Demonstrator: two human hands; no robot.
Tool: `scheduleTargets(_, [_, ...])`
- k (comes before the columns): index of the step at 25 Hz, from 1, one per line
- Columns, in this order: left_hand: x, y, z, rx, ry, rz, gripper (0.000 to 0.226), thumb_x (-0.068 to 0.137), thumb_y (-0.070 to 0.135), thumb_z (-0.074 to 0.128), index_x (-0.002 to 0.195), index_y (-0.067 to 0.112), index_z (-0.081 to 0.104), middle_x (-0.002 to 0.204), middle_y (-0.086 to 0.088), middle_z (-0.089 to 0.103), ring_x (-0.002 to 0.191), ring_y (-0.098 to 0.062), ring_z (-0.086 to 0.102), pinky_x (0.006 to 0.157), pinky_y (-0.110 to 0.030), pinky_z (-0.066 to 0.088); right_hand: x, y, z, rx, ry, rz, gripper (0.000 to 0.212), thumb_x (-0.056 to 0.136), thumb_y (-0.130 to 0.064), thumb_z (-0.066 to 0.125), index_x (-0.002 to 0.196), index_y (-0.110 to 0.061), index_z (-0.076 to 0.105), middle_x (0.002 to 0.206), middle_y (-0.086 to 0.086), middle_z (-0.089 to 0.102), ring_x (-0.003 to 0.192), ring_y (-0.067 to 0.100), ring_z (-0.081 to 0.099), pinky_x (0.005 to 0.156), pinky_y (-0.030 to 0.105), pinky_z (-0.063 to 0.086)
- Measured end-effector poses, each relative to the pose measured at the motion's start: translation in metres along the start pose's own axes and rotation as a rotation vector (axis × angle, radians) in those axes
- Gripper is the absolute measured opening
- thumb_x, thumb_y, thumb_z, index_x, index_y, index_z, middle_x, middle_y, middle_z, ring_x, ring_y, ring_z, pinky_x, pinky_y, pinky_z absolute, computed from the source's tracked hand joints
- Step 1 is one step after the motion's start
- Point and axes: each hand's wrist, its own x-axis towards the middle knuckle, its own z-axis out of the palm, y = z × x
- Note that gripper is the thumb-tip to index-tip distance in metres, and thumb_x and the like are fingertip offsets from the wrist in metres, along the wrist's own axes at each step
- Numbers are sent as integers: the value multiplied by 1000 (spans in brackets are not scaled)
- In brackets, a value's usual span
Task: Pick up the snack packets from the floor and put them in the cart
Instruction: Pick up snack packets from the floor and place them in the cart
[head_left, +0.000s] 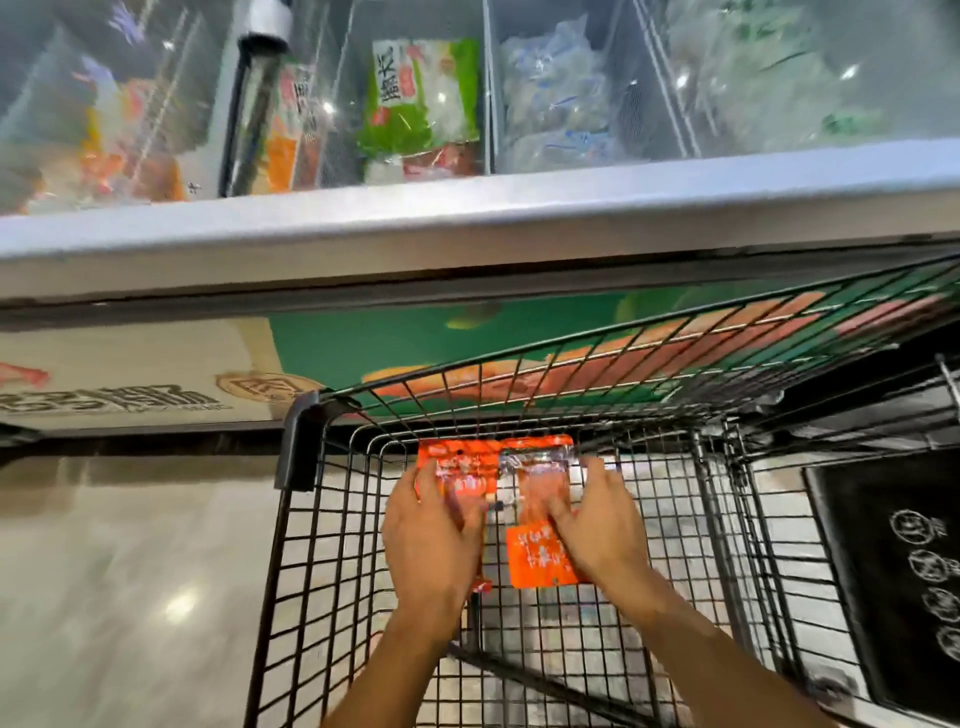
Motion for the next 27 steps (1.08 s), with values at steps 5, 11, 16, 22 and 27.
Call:
scheduleTargets(5, [-48,57,-144,231,116,207,80,90,74,30,153,26,32,160,-6,37,149,-26,29,122,-46,25,-78,-61,-118,-238,176,-272,64,95,-59,41,147,-22,37,136,8,54,122,27,53,98,42,48])
scheduleTargets(11, [-152,118,-408,319,462,290,86,85,76,16,150,25,39,155,-12,43,142,-34,38,116,-54,29,-249,-165,-306,-403,447,-514,66,91,-61,29,143,-24,45,143,14,51,129,35,48,104,47,41])
scheduleTargets(16, [-294,112,-556,313,716,297,78,87,76,21,149,31,35,158,-11,38,144,-35,33,119,-58,21,-412,-212,-401,-411,680,-684,56,94,-54,39,141,-25,46,146,15,46,131,36,44,105,49,38])
scheduleTargets(22, [-449,49,-641,235,922,123,80,87,76,23,151,29,34,163,-13,27,148,-39,24,119,-64,16,-573,-247,-404,-300,833,-1012,56,89,-55,45,135,-24,54,138,19,54,124,39,51,102,50,41])
scheduleTargets(27, [-567,-35,-658,244,1021,-169,76,89,73,31,152,31,30,166,-10,19,151,-37,17,121,-61,11,-680,-281,-345,-233,699,-1404,56,87,-52,43,130,-19,57,135,22,55,120,41,52,99,49,44])
